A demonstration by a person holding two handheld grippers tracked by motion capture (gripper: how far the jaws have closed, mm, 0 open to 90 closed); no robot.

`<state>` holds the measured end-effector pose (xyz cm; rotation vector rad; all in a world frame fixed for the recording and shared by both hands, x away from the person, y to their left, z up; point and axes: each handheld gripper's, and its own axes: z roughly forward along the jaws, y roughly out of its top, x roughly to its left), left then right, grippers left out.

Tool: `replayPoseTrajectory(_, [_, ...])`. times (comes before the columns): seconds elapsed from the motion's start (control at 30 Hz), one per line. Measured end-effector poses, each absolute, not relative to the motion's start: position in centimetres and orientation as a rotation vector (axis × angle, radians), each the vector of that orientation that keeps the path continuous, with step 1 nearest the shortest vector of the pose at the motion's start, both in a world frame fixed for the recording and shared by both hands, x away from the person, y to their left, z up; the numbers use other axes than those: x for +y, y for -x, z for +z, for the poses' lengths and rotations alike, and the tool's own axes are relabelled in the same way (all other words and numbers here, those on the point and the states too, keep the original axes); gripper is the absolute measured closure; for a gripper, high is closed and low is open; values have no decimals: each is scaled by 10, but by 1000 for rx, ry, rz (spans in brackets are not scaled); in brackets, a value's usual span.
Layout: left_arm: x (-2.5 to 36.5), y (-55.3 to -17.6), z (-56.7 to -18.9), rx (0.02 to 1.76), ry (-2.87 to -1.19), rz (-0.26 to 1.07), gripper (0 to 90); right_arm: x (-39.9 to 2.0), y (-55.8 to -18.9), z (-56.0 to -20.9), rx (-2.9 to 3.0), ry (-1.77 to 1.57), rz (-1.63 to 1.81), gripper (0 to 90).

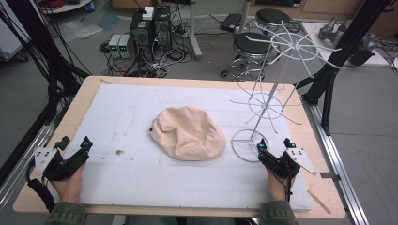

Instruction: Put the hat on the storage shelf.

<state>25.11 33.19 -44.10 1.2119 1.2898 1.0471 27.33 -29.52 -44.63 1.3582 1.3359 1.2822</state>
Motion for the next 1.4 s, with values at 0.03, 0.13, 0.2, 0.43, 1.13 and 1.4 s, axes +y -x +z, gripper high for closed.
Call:
replayPoseTrajectory(0.03, [332,-251,-441,1294,-1212,1047,278,-295,-274,-447,1333,-1360,1286,89])
replayPoseTrajectory(0.13, [333,-251,-441,1301,-1202,1045,278,-295,-273,-446,1335,-1361,1285,89])
replayPoseTrajectory(0.2, [333,-251,-441,1303,-1199,1044,278,-295,-273,-446,1335,-1359,1285,89])
replayPoseTrajectory(0.43, [333,-251,-441,1299,-1201,1045,280,-295,-273,-446,1336,-1364,1284,89])
replayPoseTrajectory(1.13, [328,-257,-434,1320,-1169,999,284,-295,-273,-446,1328,-1365,1285,89])
replayPoseTrajectory(1.4, [316,-264,-406,1182,-1253,924,280,-294,-272,-446,1334,-1362,1293,89])
